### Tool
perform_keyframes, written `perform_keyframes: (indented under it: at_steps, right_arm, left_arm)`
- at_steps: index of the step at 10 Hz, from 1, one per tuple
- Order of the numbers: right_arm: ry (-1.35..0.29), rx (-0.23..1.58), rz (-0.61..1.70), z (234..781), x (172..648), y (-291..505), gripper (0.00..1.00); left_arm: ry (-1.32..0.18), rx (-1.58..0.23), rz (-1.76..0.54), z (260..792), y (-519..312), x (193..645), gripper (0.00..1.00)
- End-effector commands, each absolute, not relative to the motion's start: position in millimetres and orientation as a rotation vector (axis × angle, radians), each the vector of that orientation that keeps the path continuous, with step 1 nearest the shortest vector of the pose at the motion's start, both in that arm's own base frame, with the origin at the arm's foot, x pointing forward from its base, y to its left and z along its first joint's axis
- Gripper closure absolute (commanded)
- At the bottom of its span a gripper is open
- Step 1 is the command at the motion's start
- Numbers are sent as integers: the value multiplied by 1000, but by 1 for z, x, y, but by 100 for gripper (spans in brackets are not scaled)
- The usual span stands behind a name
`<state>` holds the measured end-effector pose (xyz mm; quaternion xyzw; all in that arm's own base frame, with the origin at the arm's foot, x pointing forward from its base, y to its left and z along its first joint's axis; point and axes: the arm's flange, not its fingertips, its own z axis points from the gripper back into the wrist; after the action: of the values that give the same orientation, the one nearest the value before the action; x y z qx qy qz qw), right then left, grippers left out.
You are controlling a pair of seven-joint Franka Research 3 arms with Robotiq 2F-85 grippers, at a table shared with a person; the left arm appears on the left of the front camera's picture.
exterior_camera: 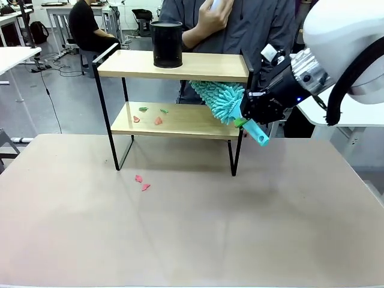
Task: Clean the shelf.
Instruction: Clean the remaining tier of the Shelf with the Duster once objects are removed.
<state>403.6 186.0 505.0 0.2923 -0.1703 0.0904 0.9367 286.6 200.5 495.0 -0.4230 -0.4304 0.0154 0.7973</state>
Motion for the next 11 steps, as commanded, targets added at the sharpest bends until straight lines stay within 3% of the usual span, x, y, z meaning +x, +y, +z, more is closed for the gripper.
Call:
perform_keyframes:
  at_steps: [1, 8, 11]
  right_arm:
    - [-387, 557, 156, 496, 408, 205, 88]
    - [-472, 439, 168, 492, 395, 251, 88]
    - [-407, 382, 181, 485, 391, 272, 88]
  left_arm:
    - [-951, -915, 20, 493, 199, 287, 0]
    - [-951, -915, 20, 493, 199, 287, 0]
    - [-951, -915, 20, 493, 199, 287, 0]
